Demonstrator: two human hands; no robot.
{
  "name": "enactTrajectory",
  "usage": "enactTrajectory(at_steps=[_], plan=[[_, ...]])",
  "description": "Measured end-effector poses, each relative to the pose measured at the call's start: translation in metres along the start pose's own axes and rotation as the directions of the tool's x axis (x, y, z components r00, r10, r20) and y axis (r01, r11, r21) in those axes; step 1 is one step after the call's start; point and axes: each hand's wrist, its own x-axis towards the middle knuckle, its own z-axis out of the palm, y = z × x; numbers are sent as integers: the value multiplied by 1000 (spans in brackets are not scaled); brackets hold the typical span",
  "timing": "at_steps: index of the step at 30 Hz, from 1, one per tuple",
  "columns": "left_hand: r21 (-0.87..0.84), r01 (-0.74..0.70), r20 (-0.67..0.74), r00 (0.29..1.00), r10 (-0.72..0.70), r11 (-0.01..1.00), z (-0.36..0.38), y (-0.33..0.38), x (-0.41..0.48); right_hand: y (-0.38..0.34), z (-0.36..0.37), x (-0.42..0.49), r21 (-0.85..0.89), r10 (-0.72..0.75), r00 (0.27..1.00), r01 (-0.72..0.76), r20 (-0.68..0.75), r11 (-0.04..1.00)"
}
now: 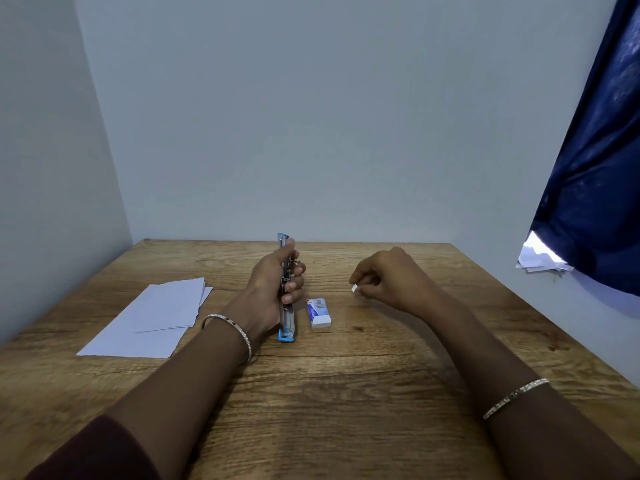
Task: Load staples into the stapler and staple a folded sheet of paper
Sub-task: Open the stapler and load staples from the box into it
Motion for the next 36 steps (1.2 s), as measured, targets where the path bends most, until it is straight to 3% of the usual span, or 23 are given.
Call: enactTrajectory(at_steps=[5, 11, 16, 19, 22, 25, 28, 32, 36], plan=[[61, 47, -21, 999, -46, 997, -2, 0, 1, -1, 3, 1, -145, 41, 996, -30, 78, 989], [4, -1, -21, 1000, 1, 1000, -2, 0, 2, -5, 2, 2, -247, 81, 985, -41, 154, 968], [-40, 17, -24, 1000, -18, 999, -3, 1, 3, -7, -7, -4, -176, 75, 996, -65, 48, 982], [-38, 14, -42, 999, -16, 999, -2, 1, 3, -12, -5, -4, -48, -22, 999, 20, -43, 999], [-27, 18, -56, 998, -19, 999, -2, 1, 3, -23, 8, -2, 117, -106, 991, 95, 86, 989], [-34, 32, -61, 998, -34, 999, -4, 2, 2, -26, 20, 0, 114, -131, 967, 108, 219, 988], [36, 45, -74, 996, -43, 998, -3, 3, 2, -24, 24, 2, 113, -124, 957, 97, 261, 989], [146, 77, -78, 995, -66, 986, -2, 5, 2, -25, 25, 1, 169, -90, 979, 59, 181, 984], [209, 121, 16, 992, -127, 970, -1, 2, 1, -22, 17, 0, 348, -2, 999, 18, -45, 937]])
